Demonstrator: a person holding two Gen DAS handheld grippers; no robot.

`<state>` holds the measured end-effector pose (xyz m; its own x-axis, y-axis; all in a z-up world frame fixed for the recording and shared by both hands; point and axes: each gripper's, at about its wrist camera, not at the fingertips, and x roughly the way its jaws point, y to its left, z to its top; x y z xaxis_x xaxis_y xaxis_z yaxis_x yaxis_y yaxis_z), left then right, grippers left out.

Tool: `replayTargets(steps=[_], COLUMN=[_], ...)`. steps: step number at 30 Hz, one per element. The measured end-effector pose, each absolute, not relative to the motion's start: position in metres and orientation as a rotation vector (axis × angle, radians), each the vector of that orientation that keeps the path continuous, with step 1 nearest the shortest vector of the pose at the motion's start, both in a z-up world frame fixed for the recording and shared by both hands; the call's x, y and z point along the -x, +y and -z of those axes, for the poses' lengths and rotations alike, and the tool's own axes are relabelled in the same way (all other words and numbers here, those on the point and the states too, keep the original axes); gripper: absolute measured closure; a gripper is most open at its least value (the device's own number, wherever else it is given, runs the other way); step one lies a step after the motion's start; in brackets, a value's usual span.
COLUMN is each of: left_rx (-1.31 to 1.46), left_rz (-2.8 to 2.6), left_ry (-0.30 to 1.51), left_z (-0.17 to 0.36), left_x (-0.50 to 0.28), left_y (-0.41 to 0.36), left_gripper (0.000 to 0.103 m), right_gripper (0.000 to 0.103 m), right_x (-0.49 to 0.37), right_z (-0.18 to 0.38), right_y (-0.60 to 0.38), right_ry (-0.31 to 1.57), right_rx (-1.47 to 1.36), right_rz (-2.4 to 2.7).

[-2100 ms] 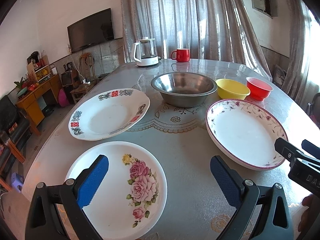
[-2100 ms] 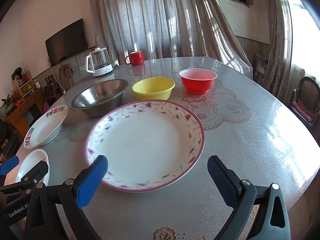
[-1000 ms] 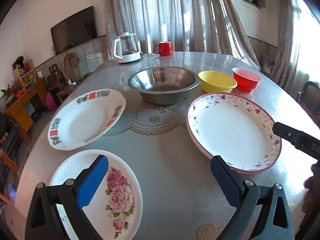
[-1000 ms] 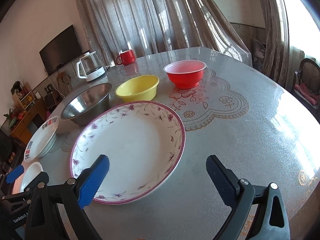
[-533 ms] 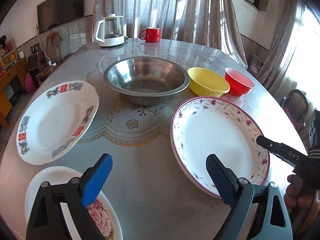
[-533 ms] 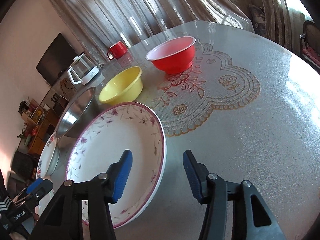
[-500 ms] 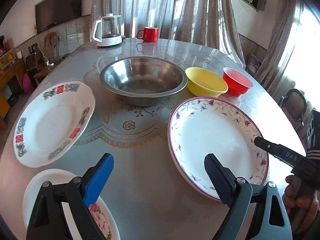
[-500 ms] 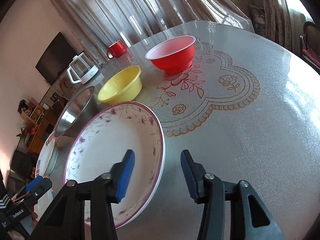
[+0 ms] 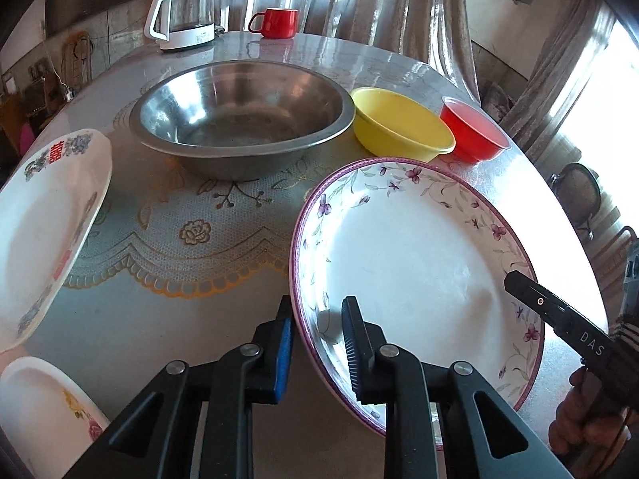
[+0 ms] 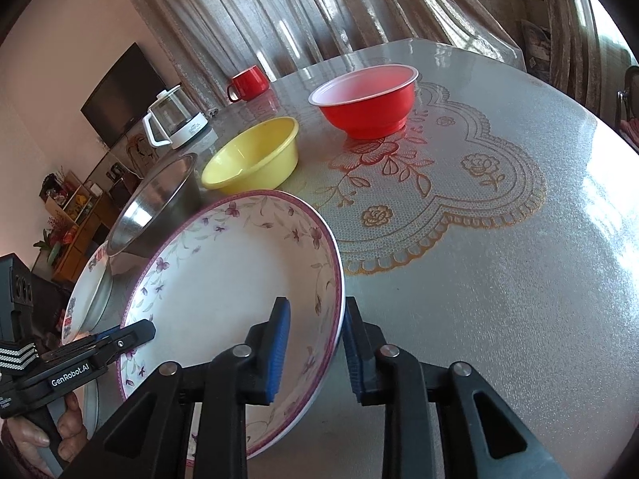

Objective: Organize plates and bowls

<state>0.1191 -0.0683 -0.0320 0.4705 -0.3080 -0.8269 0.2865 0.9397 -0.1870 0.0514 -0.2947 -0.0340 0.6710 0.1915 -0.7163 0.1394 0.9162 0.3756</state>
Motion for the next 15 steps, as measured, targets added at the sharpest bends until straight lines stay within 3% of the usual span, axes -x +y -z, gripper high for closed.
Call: replayTargets(steps=[15], left_rx=[0.075], left_rz=[0.38], left_ry=[1.001], left_z=[0.03], left_x=[-0.108], left_y=[-0.048], left_gripper=[0.081], right_gripper=[0.077], right_x=[-0.05], right_z=[0.032], right_y=[-0.288], right_ry=[0.851], right_rx=[-0.392], right_rz=[-0.015])
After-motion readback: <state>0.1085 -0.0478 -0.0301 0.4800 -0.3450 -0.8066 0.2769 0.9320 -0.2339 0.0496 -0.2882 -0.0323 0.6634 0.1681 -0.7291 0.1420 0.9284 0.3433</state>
